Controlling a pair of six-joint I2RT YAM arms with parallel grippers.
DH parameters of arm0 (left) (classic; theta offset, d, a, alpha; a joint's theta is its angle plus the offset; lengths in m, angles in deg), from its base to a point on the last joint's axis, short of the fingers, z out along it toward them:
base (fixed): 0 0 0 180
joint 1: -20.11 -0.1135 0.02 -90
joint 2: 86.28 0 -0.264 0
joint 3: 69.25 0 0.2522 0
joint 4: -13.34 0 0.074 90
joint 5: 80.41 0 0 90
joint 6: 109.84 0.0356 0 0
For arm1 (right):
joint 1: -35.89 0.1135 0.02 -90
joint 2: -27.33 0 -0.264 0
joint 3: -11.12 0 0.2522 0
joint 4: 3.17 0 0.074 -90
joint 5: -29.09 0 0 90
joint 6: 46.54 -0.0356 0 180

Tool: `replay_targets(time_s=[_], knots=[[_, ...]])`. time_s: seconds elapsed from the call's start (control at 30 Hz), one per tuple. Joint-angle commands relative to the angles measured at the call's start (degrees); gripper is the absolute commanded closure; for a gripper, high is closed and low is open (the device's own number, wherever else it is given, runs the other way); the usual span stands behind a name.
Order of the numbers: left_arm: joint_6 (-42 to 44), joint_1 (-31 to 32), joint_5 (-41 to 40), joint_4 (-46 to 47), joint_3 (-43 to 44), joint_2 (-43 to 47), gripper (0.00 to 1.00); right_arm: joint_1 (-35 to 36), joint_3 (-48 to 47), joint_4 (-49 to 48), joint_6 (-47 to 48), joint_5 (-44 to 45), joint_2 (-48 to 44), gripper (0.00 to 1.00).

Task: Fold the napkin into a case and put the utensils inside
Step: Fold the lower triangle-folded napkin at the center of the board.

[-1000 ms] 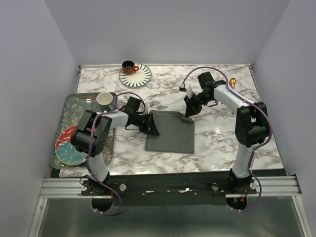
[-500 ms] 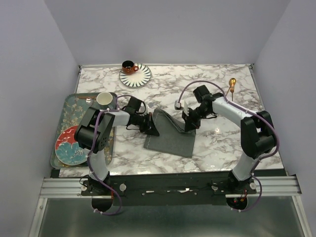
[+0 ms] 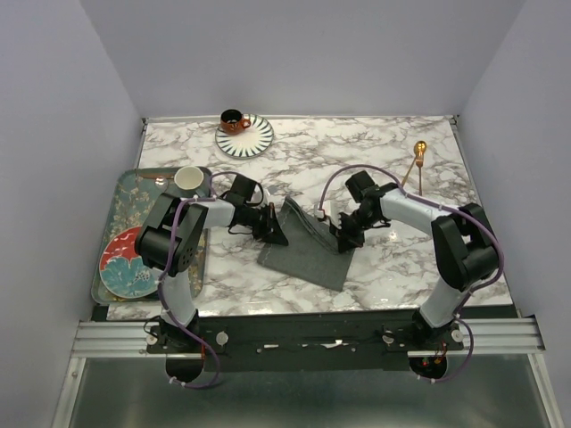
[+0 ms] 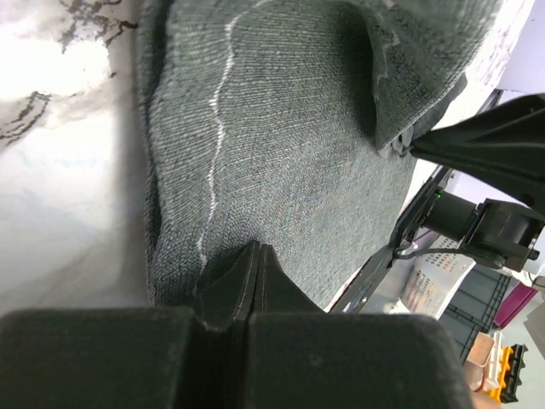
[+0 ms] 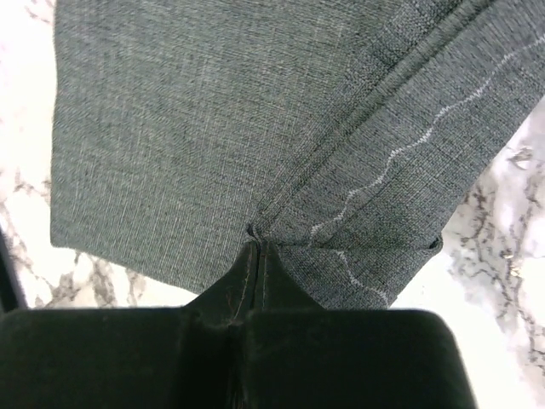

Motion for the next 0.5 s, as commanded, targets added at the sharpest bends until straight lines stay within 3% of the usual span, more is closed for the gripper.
replay_targets(time_s=[0.0,0.13,0.23,0.4,0.47], knots=[[4.0,-0.6,-3.8,0.3,1.0,0.9,0.98,0.4,-3.1,-3.7,-0.1,6.7,3.3,1.0],[8.4,-1.6,-2.0,1.6,2.1,6.3,0.88,0.3,-5.6,-3.4,-0.4,7.7,5.3,1.0],[10.2,-2.1,-2.2,0.3,2.5,9.4,0.86,0.3,-5.8,-2.1,0.4,7.3,5.2,0.99],[5.3,-1.7,-1.7,0.2,1.9,8.8,0.86,0.2,-6.7,-1.2,0.3,6.4,2.6,1.0],[2.3,-0.6,-1.6,0.3,1.3,8.5,0.78,0.3,-7.5,-0.5,0.0,6.0,2.4,1.0]])
